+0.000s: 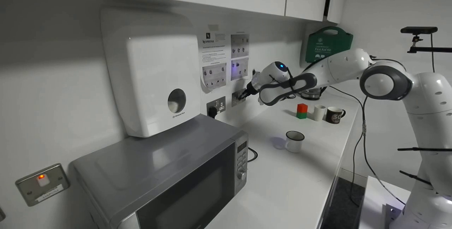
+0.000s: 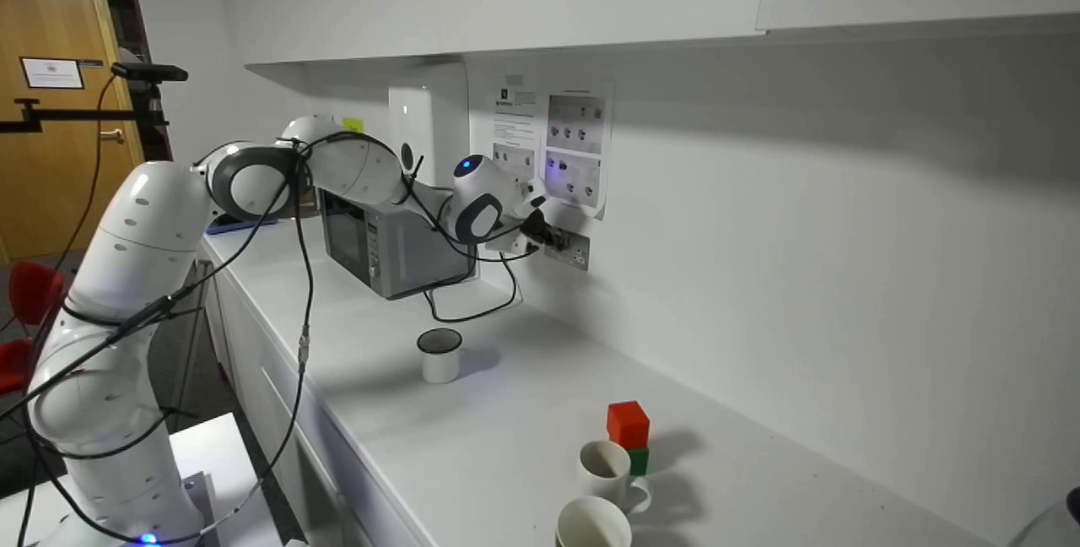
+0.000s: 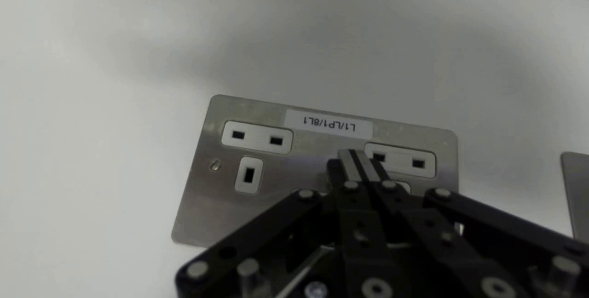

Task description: Flip the switches of the socket on the right

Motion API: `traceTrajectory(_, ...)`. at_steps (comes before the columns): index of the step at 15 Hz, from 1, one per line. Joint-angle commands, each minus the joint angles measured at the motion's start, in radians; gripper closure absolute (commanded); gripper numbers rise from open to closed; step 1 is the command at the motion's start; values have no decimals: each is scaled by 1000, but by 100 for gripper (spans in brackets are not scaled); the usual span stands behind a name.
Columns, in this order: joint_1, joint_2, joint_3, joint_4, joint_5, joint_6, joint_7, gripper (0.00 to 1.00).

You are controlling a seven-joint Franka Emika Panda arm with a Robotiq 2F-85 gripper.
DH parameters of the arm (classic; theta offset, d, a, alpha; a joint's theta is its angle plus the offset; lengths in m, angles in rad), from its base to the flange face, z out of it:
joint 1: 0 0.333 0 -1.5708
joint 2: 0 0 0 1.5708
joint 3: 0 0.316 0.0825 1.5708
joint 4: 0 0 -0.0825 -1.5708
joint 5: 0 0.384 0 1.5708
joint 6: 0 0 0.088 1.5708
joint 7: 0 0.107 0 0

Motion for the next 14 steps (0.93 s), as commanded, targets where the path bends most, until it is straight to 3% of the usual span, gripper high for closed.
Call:
traceTrajectory(1, -25, 39, 25, 74, 2, -27, -50, 100)
traceTrajectory(4, -27, 24, 25, 54, 3, -27, -62, 100)
traceTrajectory(14, -83, -131, 59, -168, 25, 43, -65, 100)
